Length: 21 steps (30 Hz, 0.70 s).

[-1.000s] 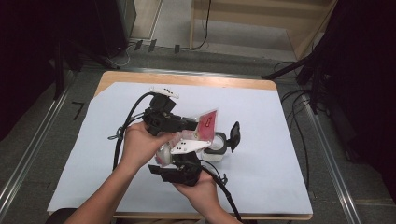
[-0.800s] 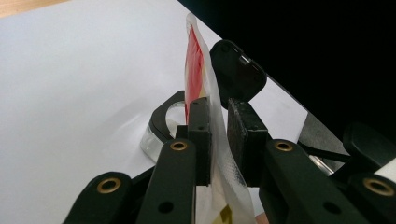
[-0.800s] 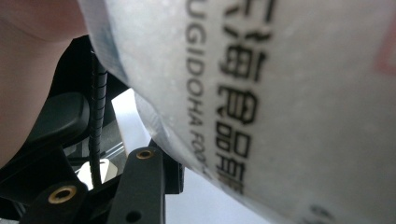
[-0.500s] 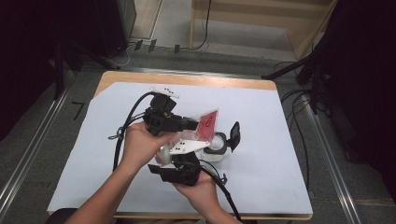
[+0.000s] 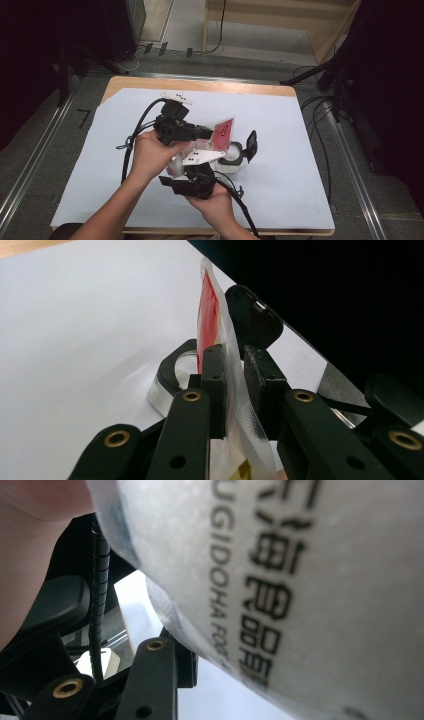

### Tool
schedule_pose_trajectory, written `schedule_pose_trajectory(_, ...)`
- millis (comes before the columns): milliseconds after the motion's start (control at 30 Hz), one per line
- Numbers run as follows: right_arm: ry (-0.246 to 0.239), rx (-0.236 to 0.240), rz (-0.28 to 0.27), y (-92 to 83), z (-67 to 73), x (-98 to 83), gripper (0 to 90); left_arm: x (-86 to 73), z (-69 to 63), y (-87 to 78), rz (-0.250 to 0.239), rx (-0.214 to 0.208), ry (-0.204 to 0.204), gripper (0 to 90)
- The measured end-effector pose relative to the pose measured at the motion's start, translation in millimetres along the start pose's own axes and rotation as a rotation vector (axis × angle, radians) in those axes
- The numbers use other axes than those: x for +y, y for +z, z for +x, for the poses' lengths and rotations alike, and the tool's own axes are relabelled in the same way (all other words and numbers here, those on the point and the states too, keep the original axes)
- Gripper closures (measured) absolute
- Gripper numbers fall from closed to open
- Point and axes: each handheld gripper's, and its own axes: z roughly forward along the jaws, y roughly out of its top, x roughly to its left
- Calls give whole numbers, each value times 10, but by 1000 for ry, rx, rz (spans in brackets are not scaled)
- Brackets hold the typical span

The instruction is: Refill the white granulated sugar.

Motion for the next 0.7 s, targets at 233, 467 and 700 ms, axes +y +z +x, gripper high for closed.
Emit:
schedule_pose_trajectory(233,3,-2,1,1,0,-3,630,-1,-2,1,4,5,12,809)
schedule_pose_trajectory(467,6,-2,0,-3,1,-1,631,-2,8,8,-2,4,14,814)
schedule_pose_trajectory(700,8,-1,0,-2,1,0,632,-4,6,5,1,9,13,813)
